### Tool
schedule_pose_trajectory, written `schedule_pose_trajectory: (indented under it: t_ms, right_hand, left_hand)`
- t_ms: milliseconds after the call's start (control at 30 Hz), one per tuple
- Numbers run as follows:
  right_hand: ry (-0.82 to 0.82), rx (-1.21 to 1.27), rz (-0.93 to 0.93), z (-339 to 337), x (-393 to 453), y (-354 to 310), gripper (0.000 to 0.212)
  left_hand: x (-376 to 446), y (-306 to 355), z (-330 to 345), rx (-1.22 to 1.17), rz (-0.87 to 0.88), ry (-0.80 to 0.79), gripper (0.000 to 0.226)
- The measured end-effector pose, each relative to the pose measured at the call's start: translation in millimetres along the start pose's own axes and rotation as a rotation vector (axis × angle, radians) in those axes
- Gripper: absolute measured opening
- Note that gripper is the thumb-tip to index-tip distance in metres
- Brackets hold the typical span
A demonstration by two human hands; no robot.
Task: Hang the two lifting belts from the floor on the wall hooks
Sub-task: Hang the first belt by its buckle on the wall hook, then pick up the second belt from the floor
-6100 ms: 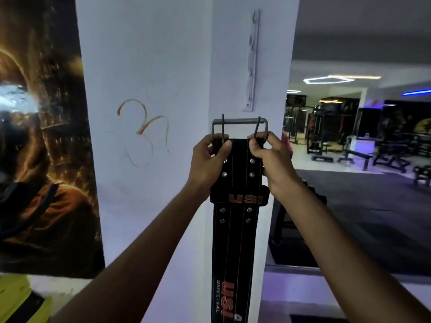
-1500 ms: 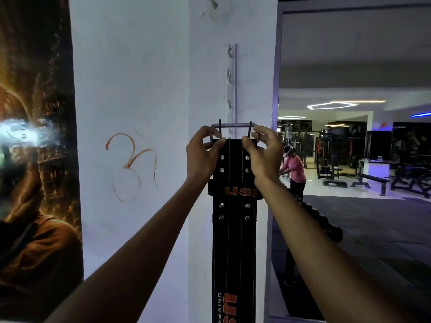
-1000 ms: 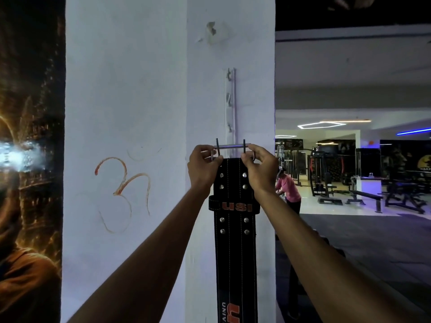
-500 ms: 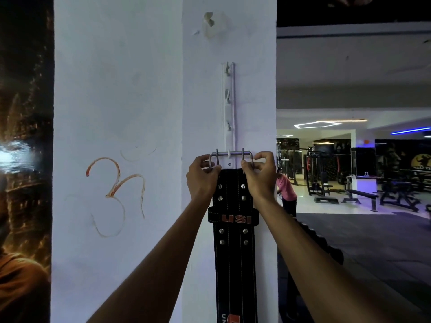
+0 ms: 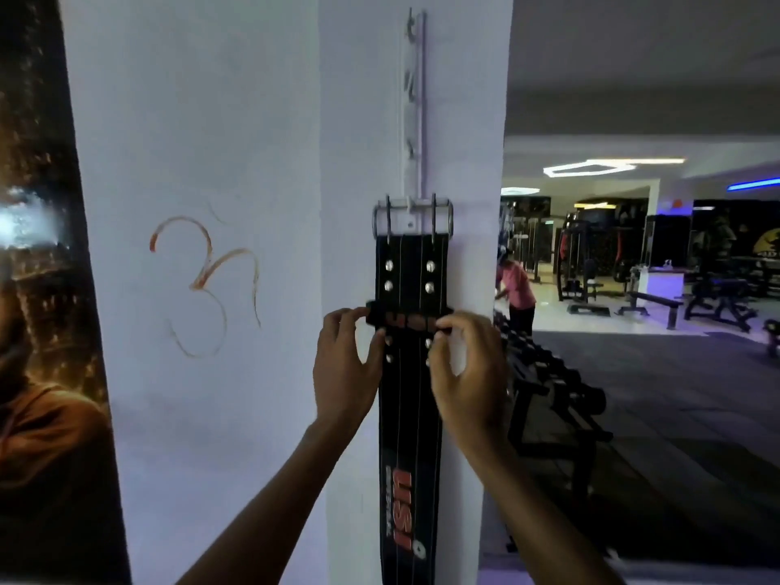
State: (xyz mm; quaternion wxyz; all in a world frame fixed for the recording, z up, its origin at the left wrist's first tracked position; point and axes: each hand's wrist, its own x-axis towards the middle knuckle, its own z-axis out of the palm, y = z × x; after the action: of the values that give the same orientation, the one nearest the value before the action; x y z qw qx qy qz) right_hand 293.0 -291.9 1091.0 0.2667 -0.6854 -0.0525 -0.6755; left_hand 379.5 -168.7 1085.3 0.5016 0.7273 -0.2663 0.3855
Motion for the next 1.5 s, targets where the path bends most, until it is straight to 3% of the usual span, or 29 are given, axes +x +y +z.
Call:
schedule_pose_trajectory:
  t_ms: [133, 367, 600, 933, 1133, 1267, 1433, 1500]
  right_hand:
    - [-0.204, -0.058, 0.049, -15.0, -104.8, 18.6, 0.017]
    - [-0.768, -0.066, 0.253, -41.0, -323.9, 23.6, 0.031]
    - [-1.230, -0.055, 0.439, -74.9, -515.1, -50.2, 0.030]
    - [-1.670, -0.061, 0.575, -83.6, -775.5, -158.0, 0.030]
    - [-1.978, 0.079, 0.471, -74.3, -1009.5, -194.5, 0.027]
    - [-2.158, 0.219, 0.199, -66.6, -1165.6, -206.1, 0.033]
    - [-2.267, 0.218, -0.124, -66.2, -1286.7, -207.8, 0.036]
    - [-2.275, 0.202, -0.166, -67.8, -1309.8, -200.1, 0.032]
  left_hand:
    - [-106.9, -46.0, -15.1, 0.247, 0.020, -0.159, 0.036]
    - [-338.9, -128.6, -90.8, 0.501, -0.387, -0.448, 0.032]
    - [-523.4, -162.7, -211.4, 0.606, -0.775, -0.616, 0.024]
    - [-747.6, -248.0, -350.8, 0.645, -1.239, -0.687, 0.016]
    - [-930.5, -333.3, -373.3, 0.682, -1.461, -0.697, 0.022]
    - [-1052.7, -380.9, -372.8, 0.714, -1.582, -0.665, 0.026]
    - [-1153.9, -407.9, -372.5, 0.695, -1.728, -0.603, 0.026]
    - [-1173.9, -411.4, -372.7, 0.683, -1.743, -0.592, 0.025]
